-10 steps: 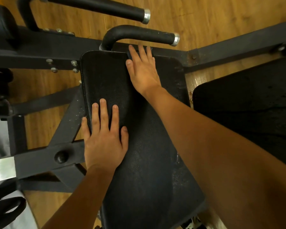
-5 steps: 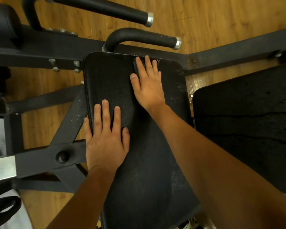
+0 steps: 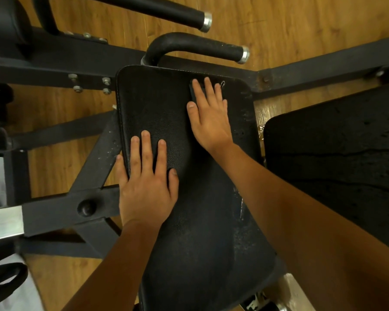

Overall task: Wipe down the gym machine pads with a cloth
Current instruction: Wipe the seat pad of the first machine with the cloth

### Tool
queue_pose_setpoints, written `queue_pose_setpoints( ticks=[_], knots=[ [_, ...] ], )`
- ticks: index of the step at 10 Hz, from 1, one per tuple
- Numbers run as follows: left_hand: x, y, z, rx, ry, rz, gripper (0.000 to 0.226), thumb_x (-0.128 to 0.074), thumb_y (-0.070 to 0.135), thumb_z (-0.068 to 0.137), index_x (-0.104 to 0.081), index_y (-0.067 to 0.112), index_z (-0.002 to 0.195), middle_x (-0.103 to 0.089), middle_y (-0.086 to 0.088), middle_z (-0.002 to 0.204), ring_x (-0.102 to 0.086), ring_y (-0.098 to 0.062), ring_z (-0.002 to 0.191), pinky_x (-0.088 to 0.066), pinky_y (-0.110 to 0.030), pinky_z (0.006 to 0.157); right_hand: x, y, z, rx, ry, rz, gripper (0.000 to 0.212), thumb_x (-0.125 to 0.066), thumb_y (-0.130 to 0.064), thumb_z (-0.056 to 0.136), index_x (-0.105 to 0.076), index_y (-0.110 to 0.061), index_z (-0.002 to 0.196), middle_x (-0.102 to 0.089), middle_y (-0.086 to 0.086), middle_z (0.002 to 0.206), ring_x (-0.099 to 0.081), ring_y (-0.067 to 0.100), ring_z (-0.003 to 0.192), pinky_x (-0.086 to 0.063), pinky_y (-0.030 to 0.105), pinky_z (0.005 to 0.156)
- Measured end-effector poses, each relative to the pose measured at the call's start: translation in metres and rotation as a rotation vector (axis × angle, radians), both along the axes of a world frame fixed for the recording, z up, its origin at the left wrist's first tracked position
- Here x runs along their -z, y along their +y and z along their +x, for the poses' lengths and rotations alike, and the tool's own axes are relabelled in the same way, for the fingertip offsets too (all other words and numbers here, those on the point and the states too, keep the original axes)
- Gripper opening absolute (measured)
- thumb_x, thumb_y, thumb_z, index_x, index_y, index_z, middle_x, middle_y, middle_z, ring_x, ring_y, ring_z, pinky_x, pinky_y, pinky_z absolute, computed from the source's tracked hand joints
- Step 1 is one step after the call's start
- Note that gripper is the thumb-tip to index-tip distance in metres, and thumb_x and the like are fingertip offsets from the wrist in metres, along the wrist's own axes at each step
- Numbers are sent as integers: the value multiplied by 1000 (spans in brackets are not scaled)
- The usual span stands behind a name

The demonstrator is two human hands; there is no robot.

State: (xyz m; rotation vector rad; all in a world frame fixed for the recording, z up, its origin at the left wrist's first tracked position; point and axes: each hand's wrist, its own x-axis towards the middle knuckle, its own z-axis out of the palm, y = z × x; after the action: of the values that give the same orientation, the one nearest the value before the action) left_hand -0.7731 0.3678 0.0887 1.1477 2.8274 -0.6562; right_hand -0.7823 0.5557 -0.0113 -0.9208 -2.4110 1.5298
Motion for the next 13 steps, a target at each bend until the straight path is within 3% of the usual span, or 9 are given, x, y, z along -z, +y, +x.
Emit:
queue_pose_setpoints(
  ticks=[2,5,8,10,13],
  knots=[
    [0,-1,0,6,1,1,65,-29,43,103,-21,15,161,-6,-17,170,-1,-32,157,-10,-59,122,-1,18,-27,44,-24,-8,54,-29,-36,110,-20,-27,163,-9,4,172,5,28,158,1,51,126],
    [0,0,0,2,4,3,66,-28,43,103,-18,15,162,-4,-16,170,1,-31,157,-9,-60,123,-5,-23,14,75,-21,-35,56,-33,-37,110,-21,-26,163,-10,2,172,5,24,158,4,45,124],
    [0,0,0,14,5,30,65,-30,43,103,-21,15,161,-7,-16,169,-3,-32,157,-9,-58,123,3,25,-26,65,-44,-47,55,-30,-35,111,-18,-26,164,-5,4,172,9,27,158,1,52,127],
    [-1,0,1,4,1,16,66,-28,43,103,-19,16,162,-3,-15,170,1,-31,157,-7,-58,123,0,2,3,64,-49,-46,60,-36,-43,108,-19,-27,164,-7,3,172,5,25,158,2,48,126],
    [-1,1,2,6,6,19,65,-27,42,103,-18,14,162,-2,-16,170,2,-31,157,-8,-60,123,-3,-30,33,23,-43,-32,57,-33,-39,110,-17,-26,163,-5,4,172,8,26,158,3,49,126]
  ],
)
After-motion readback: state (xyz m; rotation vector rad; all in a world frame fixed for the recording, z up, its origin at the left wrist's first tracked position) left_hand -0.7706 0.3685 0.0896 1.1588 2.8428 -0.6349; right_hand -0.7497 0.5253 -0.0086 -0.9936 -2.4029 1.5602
